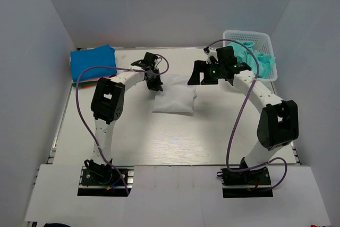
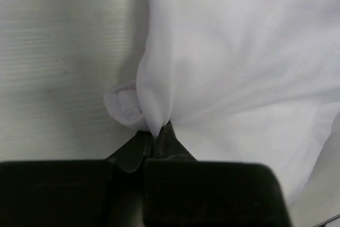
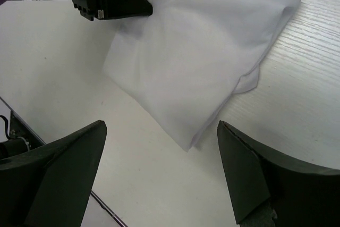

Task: Fold and stack the t-shirts
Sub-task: Put the neatly folded tshirt into the corner of the board with the left arm

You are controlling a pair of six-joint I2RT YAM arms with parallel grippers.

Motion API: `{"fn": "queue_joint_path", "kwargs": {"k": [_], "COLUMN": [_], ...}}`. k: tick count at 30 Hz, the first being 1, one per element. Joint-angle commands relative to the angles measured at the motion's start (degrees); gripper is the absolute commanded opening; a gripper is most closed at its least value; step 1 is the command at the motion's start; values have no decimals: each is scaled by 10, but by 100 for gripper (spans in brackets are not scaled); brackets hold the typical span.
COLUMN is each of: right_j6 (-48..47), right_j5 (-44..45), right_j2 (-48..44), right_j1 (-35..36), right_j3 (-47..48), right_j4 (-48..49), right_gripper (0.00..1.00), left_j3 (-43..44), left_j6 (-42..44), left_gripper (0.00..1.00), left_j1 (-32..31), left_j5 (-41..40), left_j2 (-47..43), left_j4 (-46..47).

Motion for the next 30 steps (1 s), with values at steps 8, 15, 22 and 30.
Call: {"fn": "queue_joint_path", "kwargs": {"k": [8,15,22,30], "right_j6": [7,8,9,7], "right_j5": [45,55,63,68], "right_j2": [-52,-71,-74,-74], "right_j1": [-8,-12,-12,-13], "right_j3": [-40,-65,-66,-49], "right_j4": [12,40,43,46], "right_gripper": [90,90,90,90], "left_j3": [36,106,193,277], "left_j6": [142,223,283,329], "left_gripper": [0,0,0,0], "left_j1": [14,40,104,182], "left_j5": [-52,-150,-218,-196], "left_j2": [-76,-132,-112,-77], "left_j4": [8,-68,-144,-154]}}
